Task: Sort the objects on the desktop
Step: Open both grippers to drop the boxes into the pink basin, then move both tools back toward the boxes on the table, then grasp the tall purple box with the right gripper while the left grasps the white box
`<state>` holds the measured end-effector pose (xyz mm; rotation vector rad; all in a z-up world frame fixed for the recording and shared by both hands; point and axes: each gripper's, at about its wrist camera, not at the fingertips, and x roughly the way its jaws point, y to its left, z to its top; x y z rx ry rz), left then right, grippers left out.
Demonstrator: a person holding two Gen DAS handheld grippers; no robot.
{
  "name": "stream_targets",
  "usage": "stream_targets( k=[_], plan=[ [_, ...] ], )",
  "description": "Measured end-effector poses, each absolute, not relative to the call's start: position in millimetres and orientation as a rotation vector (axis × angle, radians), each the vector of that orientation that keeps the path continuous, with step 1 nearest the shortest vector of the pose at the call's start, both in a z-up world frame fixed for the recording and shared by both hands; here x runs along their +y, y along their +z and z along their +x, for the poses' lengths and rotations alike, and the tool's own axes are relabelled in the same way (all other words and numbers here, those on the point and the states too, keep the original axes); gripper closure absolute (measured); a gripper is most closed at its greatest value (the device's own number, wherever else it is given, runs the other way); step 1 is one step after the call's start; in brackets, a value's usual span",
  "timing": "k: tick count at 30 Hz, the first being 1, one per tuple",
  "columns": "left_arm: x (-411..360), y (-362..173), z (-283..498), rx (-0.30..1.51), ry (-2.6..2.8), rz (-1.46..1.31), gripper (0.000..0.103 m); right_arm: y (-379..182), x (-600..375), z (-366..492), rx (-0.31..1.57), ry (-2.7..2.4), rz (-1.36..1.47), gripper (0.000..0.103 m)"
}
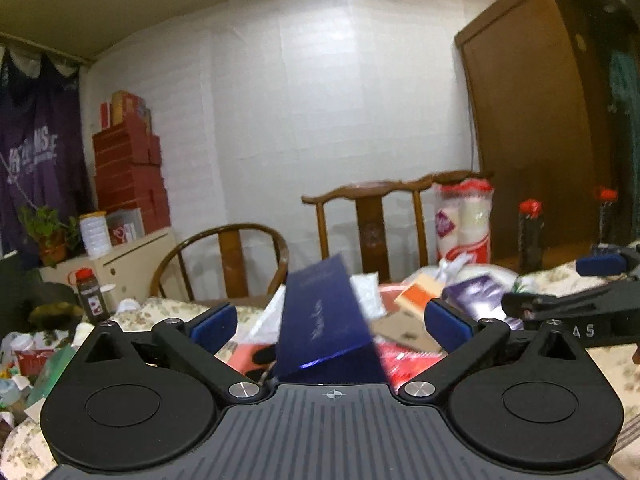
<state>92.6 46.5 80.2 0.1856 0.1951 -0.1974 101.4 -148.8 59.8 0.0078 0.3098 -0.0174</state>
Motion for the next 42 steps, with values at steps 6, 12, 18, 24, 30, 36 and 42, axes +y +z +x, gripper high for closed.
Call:
stream_targets(
  k=[6, 12, 18, 24, 30, 36, 42],
  plan=[
    [-8.7, 93.0, 77.9, 0.154, -0.326, 0.173, 0.0, 61.0, -193.5, 73.0, 0.292, -0.121, -0.023, 0.002],
    [-110.3, 76.8, 67.1, 0.152, -0.536, 0.229, 0.0, 39.0, -267.4, 45.1, 0.362, -0.269, -0.024, 0.002],
    [-202.0, 35.2, 68.4, 0.224, -0.69, 0.279, 0.0, 12.4, -349.1, 15.7, 0.436, -0.411, -0.02, 0.002],
    [-256.4, -5.2, 84.5, 0.306, -0.73, 0.301, 0.0, -15.7, -424.4, 4.3, 0.511, -0.457, -0.052, 0.002],
    [-285.4, -28.4, 124.7, 0.361, -0.681, 0.304, 0.0, -34.5, -485.1, 21.1, 0.547, -0.454, -0.13, 0.002],
    [-299.1, -46.7, 163.6, 0.415, -0.622, 0.295, 0.0, -38.1, -528.3, 53.0, 0.557, -0.41, -0.155, 0.001],
    [-289.0, -49.1, 175.2, 0.41, -0.599, 0.285, 0.0, -52.6, -555.0, 94.3, 0.63, -0.368, -0.218, 0.001]
  ],
)
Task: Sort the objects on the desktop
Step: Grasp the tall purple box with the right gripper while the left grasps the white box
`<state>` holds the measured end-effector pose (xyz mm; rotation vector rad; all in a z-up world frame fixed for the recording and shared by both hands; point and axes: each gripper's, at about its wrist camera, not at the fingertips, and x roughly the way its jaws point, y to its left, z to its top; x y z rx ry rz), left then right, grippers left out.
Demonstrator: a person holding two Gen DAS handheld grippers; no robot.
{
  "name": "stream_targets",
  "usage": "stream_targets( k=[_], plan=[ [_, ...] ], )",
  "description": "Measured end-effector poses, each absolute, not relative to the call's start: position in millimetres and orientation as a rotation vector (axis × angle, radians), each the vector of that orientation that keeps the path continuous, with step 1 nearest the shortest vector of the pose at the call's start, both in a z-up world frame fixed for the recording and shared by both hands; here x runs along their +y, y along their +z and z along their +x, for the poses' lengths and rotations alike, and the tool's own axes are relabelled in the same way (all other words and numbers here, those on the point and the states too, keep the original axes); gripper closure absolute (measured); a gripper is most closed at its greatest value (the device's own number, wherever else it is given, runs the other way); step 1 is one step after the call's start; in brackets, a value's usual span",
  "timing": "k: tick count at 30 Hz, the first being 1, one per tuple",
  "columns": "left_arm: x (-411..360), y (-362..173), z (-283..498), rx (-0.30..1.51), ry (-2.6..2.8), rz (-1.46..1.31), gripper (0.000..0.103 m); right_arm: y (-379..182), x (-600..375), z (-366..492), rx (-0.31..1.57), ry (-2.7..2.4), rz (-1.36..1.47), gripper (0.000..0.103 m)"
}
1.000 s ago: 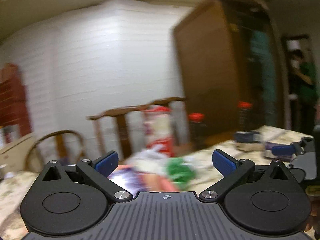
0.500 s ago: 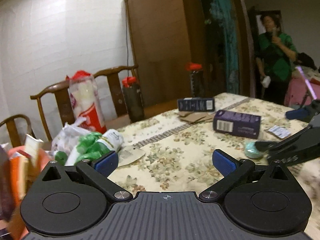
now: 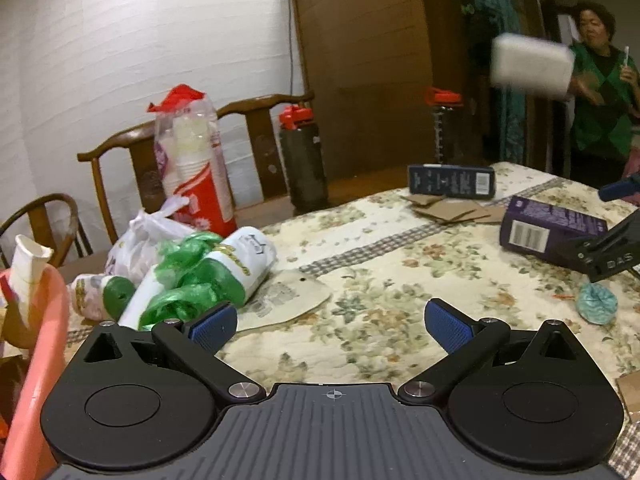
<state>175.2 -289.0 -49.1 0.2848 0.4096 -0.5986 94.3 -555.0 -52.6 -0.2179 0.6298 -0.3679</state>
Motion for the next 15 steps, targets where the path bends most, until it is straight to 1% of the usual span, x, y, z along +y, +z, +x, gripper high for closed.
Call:
stream_targets(
  k=[6, 8, 10, 12, 14, 15],
  plan=[
    [-274.0, -46.4, 178.0, 0.402, -0.574, 0.277, 0.0, -74.6, -570.1, 122.8, 0.726, -0.352, -0.282, 0.001],
    [-269.5, -47.1, 179.4, 0.408, -0.574, 0.288, 0.0, -76.6, -576.8, 123.2, 0.708, -0.342, -0.247, 0.0],
    [-265.8, -50.4, 182.6, 0.43, -0.553, 0.297, 0.0, -77.1, -588.2, 123.2, 0.712, -0.333, -0.151, 0.001],
    [-263.3, -55.9, 186.5, 0.469, -0.545, 0.304, 0.0, -77.6, -604.9, 120.7, 0.725, -0.328, 0.005, 0.003],
    [-260.7, -58.7, 186.8, 0.481, -0.543, 0.297, 0.0, -78.2, -616.6, 113.1, 0.714, -0.318, 0.147, 0.009],
    [-260.3, -59.5, 185.9, 0.483, -0.535, 0.301, 0.0, -78.1, -614.2, 108.9, 0.705, -0.331, 0.139, 0.011]
  ],
)
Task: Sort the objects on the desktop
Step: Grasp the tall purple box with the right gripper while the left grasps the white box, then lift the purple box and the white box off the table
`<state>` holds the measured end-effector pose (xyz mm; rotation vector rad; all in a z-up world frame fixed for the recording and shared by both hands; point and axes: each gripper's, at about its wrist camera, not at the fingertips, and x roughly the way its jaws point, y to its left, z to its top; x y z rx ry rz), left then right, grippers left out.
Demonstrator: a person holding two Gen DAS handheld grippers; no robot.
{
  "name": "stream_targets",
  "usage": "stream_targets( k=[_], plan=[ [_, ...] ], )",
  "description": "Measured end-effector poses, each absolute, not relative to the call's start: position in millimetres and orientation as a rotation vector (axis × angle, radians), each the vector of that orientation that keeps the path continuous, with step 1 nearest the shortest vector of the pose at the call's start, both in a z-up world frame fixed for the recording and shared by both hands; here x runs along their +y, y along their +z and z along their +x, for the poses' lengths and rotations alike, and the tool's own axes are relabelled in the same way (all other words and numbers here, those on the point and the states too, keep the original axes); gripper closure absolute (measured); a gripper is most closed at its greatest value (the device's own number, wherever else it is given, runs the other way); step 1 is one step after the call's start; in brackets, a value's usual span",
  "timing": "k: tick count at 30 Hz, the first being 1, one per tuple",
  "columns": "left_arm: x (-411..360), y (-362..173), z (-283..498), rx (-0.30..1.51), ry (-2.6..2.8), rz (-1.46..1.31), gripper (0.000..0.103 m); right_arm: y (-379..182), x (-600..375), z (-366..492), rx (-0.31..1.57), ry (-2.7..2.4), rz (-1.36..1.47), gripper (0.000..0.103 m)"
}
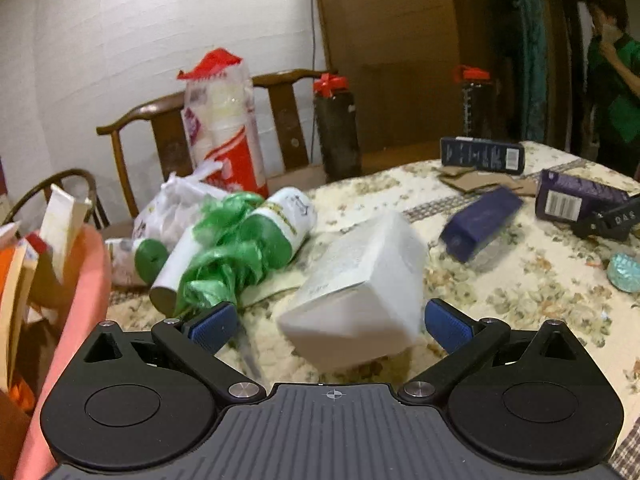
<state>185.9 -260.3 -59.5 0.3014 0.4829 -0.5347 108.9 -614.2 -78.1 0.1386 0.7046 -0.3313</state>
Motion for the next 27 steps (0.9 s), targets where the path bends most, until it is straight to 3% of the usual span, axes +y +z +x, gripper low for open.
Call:
stream_targets(
  k=[2, 4, 15, 21, 23, 27],
  plan=[
    [-259.4, -59.3, 181.0, 0.47, -0.534, 0.313, 0.0, -77.0, -602.9, 100.3, 0.696, -0.339, 0.123, 0.024],
    [-260.0, -56.8, 176.3, 0.45, -0.538, 0.326, 0.0, -74.6, -591.2, 91.5, 0.694, -0.331, 0.123, 0.031],
    [-295.0, -70.4, 198.9, 0.468, -0.611, 0.537, 0.0, -71.0, -547.2, 67.1, 0.711, -0.288, 0.131, 0.032],
    [-302.3, -90.8, 220.4, 0.53, -0.614, 0.483, 0.0, -69.5, -544.4, 70.3, 0.726, -0.293, 0.141, 0.03],
    [-304.4, -93.6, 221.9, 0.533, -0.598, 0.454, 0.0, -70.3, -544.3, 72.5, 0.725, -0.327, 0.154, 0.017],
    [-308.3, -94.0, 228.0, 0.575, -0.561, 0.373, 0.0, -75.4, -532.5, 79.9, 0.718, -0.421, 0.159, 0.01]
  ],
)
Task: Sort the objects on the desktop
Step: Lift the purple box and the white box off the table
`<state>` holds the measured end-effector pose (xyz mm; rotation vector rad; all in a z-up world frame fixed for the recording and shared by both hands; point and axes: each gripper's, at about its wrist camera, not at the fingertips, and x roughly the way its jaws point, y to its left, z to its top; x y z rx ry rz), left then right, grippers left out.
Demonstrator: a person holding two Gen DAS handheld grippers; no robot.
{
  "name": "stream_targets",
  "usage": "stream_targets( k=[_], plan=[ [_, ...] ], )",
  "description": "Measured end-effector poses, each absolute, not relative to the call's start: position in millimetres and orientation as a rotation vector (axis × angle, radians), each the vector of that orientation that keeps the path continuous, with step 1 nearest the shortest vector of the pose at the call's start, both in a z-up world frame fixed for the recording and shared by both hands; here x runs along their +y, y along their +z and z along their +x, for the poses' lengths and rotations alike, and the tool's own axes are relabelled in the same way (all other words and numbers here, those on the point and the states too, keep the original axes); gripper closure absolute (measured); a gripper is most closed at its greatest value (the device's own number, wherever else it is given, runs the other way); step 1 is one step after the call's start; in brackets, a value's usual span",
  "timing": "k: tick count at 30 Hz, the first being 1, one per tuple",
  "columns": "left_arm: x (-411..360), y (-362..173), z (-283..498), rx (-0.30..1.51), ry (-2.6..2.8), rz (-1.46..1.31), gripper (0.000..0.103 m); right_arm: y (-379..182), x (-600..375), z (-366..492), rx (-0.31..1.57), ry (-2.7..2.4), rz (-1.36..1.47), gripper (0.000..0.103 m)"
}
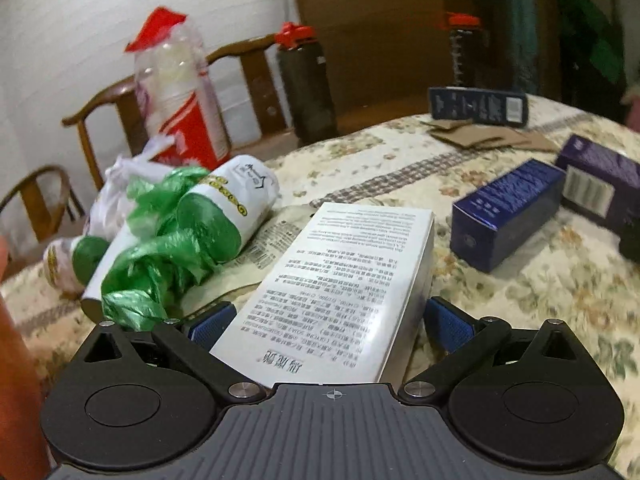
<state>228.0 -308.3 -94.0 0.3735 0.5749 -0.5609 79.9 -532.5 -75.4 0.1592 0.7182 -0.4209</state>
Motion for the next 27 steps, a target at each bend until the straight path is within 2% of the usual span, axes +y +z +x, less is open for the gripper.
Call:
stream_targets(
  k=[2, 6, 7, 8, 10, 16, 18, 27],
  plan=[
    [-311.1, -94.4, 229.4, 0.588, -0.546, 0.362, 0.0, -77.4, -526.0, 84.6, 0.714, -0.466, 0.173, 0.007],
    [-315.2, -95.0, 228.4, 0.591, -0.523, 0.365, 0.001, -79.4, -519.0, 90.5, 0.699, -0.533, 0.203, 0.007],
    [-316.2, -95.6, 227.4, 0.586, -0.52, 0.371, 0.002, -79.3, -515.7, 90.9, 0.696, -0.543, 0.197, 0.011],
    [-316.7, -95.4, 225.8, 0.58, -0.523, 0.378, 0.004, -78.7, -511.7, 90.3, 0.69, -0.543, 0.186, 0.021],
    [-315.7, -95.0, 223.4, 0.573, -0.538, 0.376, 0.011, -75.2, -502.8, 87.5, 0.684, -0.515, 0.179, 0.034],
    [-305.5, -90.5, 213.8, 0.555, -0.59, 0.312, 0.027, -74.2, -487.6, 76.9, 0.667, -0.499, 0.189, 0.034],
    [-303.9, -88.3, 208.3, 0.547, -0.598, 0.293, 0.036, -72.9, -481.9, 73.6, 0.664, -0.494, 0.196, 0.035],
    [-293.2, -76.8, 188.6, 0.513, -0.602, 0.253, 0.036, -57.9, -460.3, 55.7, 0.601, -0.475, 0.221, 0.037]
  ],
)
